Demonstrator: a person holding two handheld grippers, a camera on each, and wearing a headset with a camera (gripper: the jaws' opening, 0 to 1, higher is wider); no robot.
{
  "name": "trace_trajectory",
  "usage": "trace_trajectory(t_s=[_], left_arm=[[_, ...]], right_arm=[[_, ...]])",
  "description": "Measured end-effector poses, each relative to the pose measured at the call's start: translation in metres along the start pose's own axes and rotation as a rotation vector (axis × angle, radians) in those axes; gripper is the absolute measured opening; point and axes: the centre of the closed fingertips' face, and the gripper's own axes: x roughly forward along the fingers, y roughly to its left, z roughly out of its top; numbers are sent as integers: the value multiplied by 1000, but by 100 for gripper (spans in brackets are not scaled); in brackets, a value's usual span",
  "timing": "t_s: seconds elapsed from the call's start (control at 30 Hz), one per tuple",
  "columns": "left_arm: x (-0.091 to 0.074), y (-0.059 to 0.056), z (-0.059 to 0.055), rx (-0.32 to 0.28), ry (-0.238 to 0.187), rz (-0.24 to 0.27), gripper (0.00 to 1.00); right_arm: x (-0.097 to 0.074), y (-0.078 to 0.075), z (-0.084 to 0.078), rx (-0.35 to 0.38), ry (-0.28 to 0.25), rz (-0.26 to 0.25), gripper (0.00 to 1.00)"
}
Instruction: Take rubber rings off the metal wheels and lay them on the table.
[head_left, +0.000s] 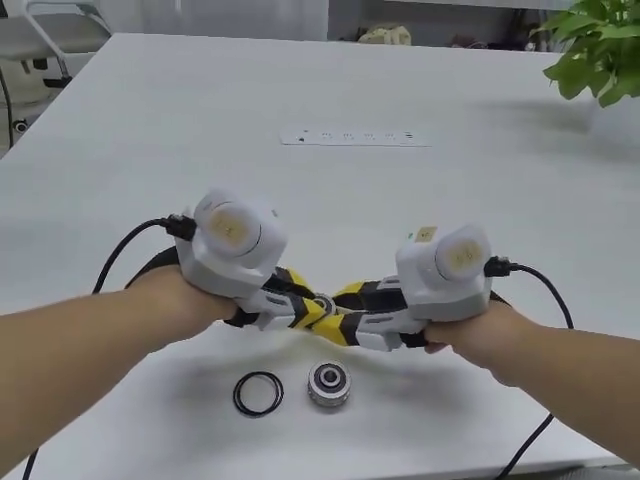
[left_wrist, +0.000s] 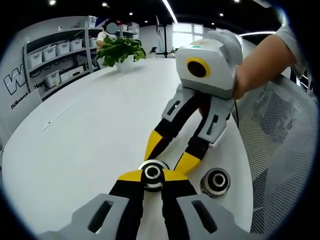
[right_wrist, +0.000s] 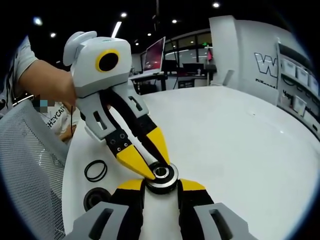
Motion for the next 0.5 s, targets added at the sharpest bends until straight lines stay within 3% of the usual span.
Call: trace_trajectory(t_s=[0.5], left_arm=[[-1,0,0,-10,-4,1,8]], right_arm=[[-8,0,-5,23,11,25,16]])
